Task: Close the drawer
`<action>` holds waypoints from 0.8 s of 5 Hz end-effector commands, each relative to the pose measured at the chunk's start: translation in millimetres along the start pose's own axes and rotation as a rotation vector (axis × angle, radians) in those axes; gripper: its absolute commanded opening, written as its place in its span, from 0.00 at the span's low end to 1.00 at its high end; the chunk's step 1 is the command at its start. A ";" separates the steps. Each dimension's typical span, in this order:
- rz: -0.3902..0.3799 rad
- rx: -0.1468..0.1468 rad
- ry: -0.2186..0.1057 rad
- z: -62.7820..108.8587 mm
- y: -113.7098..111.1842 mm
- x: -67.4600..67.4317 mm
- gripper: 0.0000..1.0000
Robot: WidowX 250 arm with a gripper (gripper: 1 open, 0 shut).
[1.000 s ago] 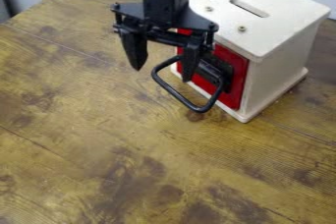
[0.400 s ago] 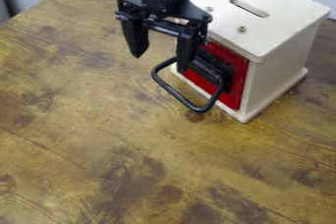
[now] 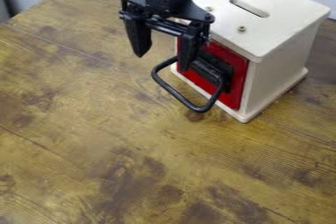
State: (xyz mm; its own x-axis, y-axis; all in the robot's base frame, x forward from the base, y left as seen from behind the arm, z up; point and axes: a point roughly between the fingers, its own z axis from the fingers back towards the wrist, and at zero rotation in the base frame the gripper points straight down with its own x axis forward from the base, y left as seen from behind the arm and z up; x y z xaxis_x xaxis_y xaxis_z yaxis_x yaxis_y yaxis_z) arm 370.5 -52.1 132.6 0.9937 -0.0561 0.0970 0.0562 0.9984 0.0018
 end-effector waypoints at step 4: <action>-0.098 -0.016 -0.092 36.1 19.3 -38.0 1.00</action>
State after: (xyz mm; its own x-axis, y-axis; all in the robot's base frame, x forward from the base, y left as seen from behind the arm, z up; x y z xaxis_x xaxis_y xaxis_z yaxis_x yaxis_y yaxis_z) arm 328.6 -35.8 138.4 0.9800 -0.1704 0.1030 0.1715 0.9852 -0.0017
